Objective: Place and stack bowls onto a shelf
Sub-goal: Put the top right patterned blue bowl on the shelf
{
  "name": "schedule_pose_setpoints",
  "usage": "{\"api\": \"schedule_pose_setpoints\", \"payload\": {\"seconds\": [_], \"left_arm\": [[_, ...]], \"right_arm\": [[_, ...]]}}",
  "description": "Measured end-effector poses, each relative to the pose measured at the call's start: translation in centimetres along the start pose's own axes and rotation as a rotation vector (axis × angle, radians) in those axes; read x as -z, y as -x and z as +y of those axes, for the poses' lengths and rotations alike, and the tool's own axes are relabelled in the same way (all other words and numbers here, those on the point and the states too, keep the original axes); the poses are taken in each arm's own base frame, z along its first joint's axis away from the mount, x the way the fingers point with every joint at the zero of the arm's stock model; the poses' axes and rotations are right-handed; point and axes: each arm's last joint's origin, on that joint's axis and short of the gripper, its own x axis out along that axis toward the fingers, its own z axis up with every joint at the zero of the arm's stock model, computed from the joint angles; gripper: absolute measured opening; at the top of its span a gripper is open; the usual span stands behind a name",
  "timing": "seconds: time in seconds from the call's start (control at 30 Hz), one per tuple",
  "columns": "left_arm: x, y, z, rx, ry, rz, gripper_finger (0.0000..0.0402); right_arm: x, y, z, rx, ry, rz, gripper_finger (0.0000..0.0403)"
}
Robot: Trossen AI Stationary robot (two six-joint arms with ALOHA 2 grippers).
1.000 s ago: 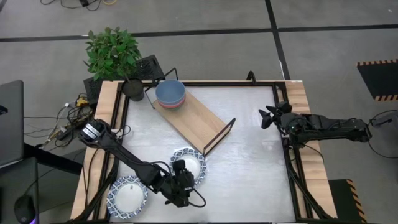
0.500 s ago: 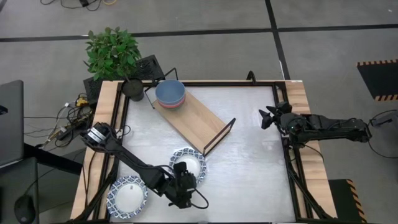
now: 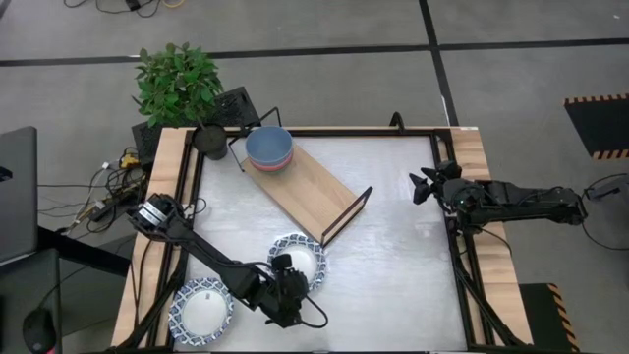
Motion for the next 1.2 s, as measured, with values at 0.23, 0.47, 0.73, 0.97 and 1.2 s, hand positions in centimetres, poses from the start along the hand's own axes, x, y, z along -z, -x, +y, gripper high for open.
{"api": "schedule_pose_setpoints", "payload": {"seconds": [0.23, 0.47, 0.73, 0.97, 1.2], "left_arm": [[0.7, -0.3, 0.3, 0.001, 0.016, 0.037, 0.0109], [0.6, -0.3, 0.2, 0.011, 0.031, 0.027, 0.0040], [-0.2, 0.3, -0.6, 0.058, 0.050, 0.020, 0.0003], [-2.5, 2.6, -1.9, 0.086, 0.044, 0.015, 0.0000], [-5.5, 6.1, -2.3, 0.056, 0.026, 0.053, 0.0000]], "right_arm": [[0.0, 0.0, 0.0, 0.000, 0.000, 0.000, 0.0260], [0.0, 0.0, 0.0, 0.000, -0.008, 0.000, 0.0260], [0.0, 0.0, 0.0, 0.000, -0.007, 0.000, 0.0260], [0.0, 0.0, 0.0, 0.003, -0.002, 0.004, 0.0260], [0.1, 0.0, -0.1, 0.010, 0.008, 0.011, 0.0260]]}}
